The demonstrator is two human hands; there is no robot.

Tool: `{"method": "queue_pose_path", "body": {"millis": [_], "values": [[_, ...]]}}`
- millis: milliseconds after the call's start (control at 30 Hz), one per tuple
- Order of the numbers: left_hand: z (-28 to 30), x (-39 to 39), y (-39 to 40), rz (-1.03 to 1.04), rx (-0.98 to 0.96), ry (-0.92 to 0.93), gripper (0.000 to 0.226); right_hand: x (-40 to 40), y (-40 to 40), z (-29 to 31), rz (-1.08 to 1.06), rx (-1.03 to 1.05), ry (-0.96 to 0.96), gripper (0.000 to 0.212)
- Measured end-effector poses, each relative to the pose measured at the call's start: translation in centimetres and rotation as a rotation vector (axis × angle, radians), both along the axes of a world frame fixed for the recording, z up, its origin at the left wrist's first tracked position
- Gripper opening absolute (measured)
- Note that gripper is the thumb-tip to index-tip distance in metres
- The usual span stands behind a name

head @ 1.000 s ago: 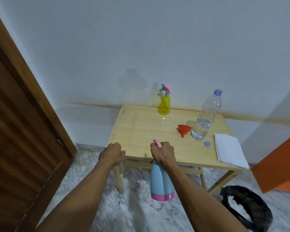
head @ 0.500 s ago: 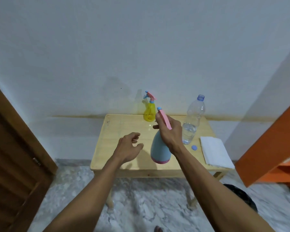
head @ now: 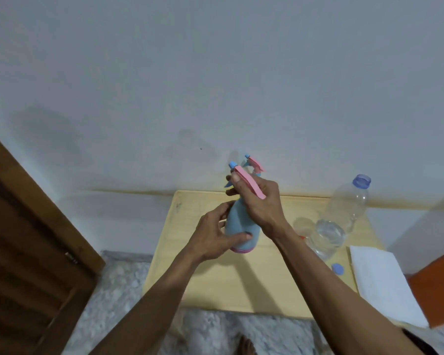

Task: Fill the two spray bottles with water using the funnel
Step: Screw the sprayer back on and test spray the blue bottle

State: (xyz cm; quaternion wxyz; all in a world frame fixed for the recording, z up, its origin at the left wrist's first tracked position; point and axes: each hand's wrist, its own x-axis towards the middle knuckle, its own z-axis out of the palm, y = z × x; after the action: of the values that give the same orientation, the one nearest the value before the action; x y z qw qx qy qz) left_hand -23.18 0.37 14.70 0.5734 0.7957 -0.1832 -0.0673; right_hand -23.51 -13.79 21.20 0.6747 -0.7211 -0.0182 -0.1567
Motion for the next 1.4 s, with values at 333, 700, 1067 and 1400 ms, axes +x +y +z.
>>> {"method": "queue_pose_path", "body": {"millis": [333,700,1067,1400], "values": [[-4.6,11.0,0.1,0.379,-0.025,-0.005,0.073,12.8,-1.1,-5.2,0.088,-0.318,0.058,0.021],[-9.8,21.7,1.3,0.42,0.117,0.067,0.062,23.8,1.1,-10.5,0.011,-0.337,0.148,0.027],[-15.1,27.6,1.7,0.422,0.089,0.15,0.083,28.6,2.3,-14.3,0.007,-0.352,0.233,0.025],[-16.5,28.1,2.0,0.409,0.062,0.189,0.078,29.4,2.5,-15.1,0.011,-0.352,0.28,0.025]]}}
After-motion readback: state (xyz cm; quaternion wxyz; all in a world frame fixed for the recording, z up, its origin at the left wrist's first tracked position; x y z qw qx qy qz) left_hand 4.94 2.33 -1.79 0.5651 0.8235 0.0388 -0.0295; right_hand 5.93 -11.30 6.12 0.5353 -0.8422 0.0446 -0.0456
